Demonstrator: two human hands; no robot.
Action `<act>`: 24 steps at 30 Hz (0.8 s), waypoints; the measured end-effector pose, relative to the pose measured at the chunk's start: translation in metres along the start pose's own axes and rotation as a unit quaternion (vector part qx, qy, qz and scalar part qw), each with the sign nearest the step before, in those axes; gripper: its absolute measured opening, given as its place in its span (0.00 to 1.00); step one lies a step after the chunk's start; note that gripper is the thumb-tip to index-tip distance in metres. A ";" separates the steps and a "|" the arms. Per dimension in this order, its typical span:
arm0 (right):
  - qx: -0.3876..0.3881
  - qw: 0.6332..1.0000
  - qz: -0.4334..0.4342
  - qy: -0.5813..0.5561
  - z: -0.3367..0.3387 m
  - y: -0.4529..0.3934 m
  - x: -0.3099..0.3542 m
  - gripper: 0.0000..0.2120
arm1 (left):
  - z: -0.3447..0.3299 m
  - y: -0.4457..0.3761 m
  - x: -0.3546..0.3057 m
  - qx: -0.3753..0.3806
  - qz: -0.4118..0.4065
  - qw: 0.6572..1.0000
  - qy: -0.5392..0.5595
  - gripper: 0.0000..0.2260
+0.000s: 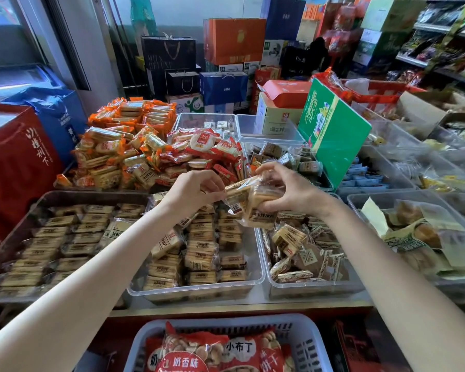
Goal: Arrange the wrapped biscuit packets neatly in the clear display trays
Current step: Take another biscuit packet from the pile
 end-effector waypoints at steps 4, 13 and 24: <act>-0.025 0.998 0.023 -0.052 -0.007 -0.001 0.002 0.28 | -0.004 0.000 0.007 0.014 0.026 0.999 0.013 0.05; -0.094 0.989 0.044 -0.106 -0.009 -0.004 0.003 0.26 | -0.001 -0.003 -0.024 0.144 0.006 0.989 -0.019 0.37; -0.117 0.972 0.085 -0.185 -0.017 -0.009 0.010 0.21 | -0.018 -0.005 -0.021 0.082 0.038 0.982 0.168 0.28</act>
Point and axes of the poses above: each hand's wrist, its own y-axis away from the middle knuckle, its own z-axis out of the back of the hand, x = y × z, the point moved 1 cm from there along -y, towards the middle knuckle, and after that the axes turned 7 degrees about z, right-handed, at the moved point
